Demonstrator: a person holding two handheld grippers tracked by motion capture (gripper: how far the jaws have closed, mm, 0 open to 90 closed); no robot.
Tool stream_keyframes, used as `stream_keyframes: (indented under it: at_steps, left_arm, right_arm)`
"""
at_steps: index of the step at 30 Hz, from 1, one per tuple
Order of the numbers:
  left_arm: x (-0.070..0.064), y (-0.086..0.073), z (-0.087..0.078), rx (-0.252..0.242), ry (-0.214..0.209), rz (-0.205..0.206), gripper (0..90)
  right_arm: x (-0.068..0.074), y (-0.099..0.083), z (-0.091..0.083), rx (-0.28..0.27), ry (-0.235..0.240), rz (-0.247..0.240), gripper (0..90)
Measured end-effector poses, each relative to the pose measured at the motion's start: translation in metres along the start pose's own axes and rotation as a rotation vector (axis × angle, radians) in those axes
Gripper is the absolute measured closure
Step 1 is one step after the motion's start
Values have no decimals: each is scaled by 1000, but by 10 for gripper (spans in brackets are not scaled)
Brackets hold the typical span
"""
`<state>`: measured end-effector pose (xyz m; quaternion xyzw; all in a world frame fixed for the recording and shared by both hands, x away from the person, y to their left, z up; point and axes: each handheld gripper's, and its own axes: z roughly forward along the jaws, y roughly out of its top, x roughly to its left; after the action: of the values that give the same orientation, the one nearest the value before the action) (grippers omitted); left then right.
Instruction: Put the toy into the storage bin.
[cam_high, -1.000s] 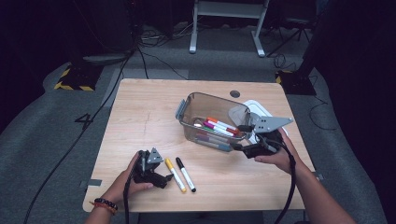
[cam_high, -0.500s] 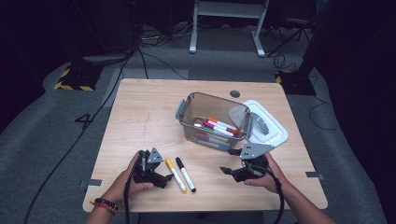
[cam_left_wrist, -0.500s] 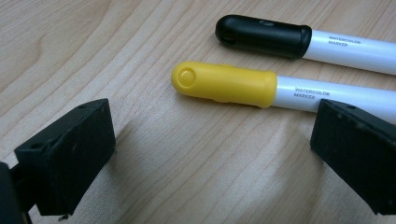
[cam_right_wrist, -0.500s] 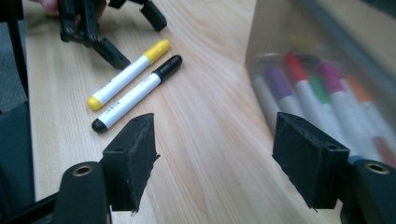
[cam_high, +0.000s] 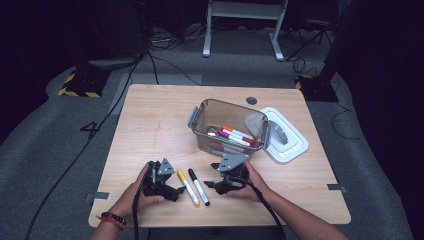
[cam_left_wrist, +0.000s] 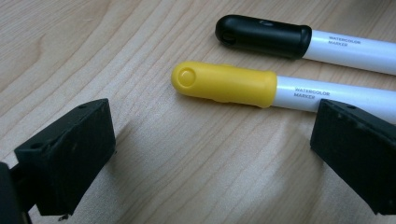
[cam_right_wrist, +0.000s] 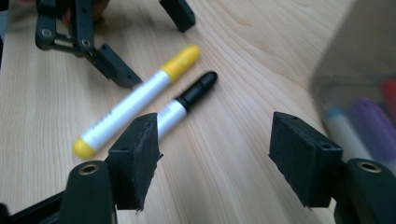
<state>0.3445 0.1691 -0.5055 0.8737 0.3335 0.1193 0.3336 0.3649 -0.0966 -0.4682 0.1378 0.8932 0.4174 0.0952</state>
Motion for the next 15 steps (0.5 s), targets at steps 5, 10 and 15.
stream_keyframes:
  at_steps: [5,10,15]
  left_arm:
    - [0,0,0,1,-1,0,2]
    - [0,0,0,2,-1,1,2]
    - [0,0,0,0,0,1,2]
  right_arm:
    - [3,11,25,13,18,0,345]
    - [0,12,43,32,26,29,356]
    - [-3,10,54,72,3,45,386]
